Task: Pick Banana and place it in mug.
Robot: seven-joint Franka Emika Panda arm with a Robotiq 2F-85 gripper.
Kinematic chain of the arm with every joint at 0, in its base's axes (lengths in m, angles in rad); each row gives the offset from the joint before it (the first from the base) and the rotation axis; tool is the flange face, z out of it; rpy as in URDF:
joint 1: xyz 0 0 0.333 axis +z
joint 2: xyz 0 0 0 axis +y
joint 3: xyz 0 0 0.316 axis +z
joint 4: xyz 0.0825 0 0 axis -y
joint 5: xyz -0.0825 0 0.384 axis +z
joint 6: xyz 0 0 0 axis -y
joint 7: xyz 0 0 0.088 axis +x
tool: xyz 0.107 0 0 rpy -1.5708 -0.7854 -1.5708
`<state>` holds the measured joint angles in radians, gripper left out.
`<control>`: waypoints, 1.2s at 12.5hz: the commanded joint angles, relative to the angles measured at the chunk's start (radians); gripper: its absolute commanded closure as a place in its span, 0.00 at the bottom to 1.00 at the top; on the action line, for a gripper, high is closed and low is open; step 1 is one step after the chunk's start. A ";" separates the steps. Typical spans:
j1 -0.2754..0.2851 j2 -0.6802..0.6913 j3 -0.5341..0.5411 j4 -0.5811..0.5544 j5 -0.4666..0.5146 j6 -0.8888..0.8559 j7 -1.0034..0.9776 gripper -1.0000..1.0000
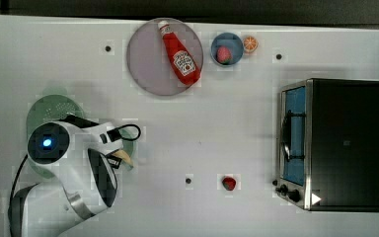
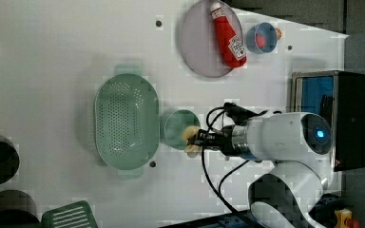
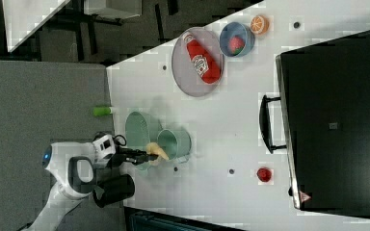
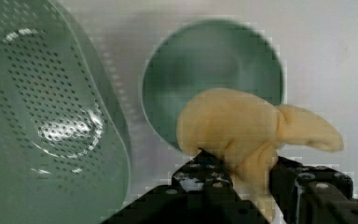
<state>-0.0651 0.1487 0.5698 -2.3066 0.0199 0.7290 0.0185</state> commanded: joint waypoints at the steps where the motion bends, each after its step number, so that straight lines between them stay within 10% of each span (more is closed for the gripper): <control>1: -0.011 0.006 -0.003 0.012 -0.021 0.038 0.158 0.58; 6: -0.011 0.034 -0.010 -0.001 -0.046 0.102 0.186 0.00; 15: -0.048 -0.254 -0.212 0.203 -0.043 -0.271 0.183 0.00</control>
<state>-0.0766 -0.0374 0.3794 -2.1289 -0.0073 0.4590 0.1724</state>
